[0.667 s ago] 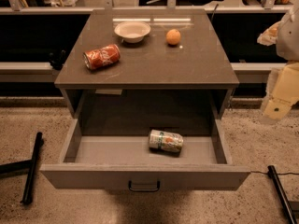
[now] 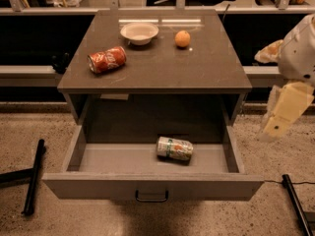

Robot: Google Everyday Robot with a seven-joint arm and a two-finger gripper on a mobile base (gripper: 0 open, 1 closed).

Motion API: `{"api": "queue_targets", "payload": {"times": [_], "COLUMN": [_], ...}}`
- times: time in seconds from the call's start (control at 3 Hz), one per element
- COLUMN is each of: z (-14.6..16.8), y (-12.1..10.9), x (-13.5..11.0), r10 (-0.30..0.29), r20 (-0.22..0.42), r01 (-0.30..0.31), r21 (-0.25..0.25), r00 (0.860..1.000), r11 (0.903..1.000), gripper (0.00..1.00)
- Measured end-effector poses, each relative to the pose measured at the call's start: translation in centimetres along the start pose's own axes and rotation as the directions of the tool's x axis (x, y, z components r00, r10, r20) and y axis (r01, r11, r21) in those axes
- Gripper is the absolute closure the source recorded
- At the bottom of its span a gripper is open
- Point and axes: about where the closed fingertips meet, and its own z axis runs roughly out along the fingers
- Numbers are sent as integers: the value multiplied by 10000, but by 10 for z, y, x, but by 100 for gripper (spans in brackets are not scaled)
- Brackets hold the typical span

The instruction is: Pick 7up can from top drawer and place on counter

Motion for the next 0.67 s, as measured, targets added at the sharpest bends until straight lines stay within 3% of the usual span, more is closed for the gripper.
{"api": "queue_targets", "payload": {"times": [0.33,0.67], "z": [55,75], "y": [29,44], "x": [-31,-42], "r10": [-98,-29], "r20": [1592,1992], "r01": [272,350], "r21": [-1070,-1578], "r00": [9872,9800], "r11": [9939,9869], "gripper": [0,0]}}
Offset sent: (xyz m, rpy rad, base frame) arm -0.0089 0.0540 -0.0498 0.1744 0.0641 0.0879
